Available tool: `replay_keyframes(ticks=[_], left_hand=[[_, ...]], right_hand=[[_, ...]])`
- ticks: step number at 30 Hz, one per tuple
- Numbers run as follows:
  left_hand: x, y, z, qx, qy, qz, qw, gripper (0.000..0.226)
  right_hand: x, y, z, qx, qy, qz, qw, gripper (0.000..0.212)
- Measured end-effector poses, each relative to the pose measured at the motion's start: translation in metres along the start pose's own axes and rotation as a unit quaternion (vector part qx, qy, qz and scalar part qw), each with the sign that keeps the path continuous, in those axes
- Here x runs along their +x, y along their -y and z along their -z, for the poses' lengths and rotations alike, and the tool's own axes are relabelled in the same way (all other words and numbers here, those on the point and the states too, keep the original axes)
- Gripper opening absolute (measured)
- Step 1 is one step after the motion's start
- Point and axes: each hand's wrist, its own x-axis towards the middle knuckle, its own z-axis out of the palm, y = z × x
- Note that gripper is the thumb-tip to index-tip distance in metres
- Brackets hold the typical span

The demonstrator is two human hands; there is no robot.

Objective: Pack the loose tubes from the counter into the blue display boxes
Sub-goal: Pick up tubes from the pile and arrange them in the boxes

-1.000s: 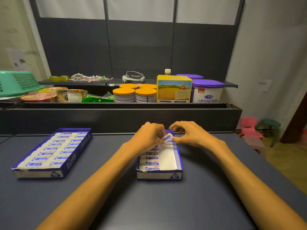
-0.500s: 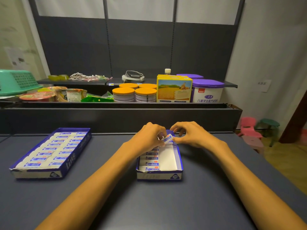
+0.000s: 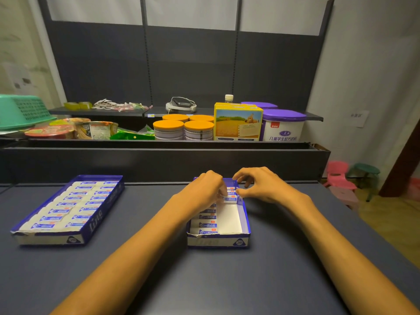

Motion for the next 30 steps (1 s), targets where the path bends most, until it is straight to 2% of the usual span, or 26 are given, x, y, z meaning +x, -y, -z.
replay_keyframes(ticks=[21, 23, 26, 30], left_hand=[[-0.004, -0.002, 0.011, 0.035, 0.017, -0.011, 0.999, 0.024], [-0.009, -0.001, 0.018, 0.031, -0.006, -0.002, 0.999, 0.023], [-0.025, 0.002, 0.031, 0.028, -0.08, 0.033, 0.996, 0.028], [-0.058, 0.014, 0.044, 0.045, -0.145, 0.086, 0.985, 0.036]], right_hand=[[-0.009, 0.01, 0.0, -0.02, -0.008, 0.01, 1.0, 0.045], [-0.013, 0.011, 0.003, -0.026, -0.025, 0.017, 0.999, 0.045], [-0.019, 0.016, 0.006, -0.027, -0.061, 0.024, 0.997, 0.044], [-0.026, 0.033, -0.001, -0.042, -0.067, 0.055, 0.995, 0.046]])
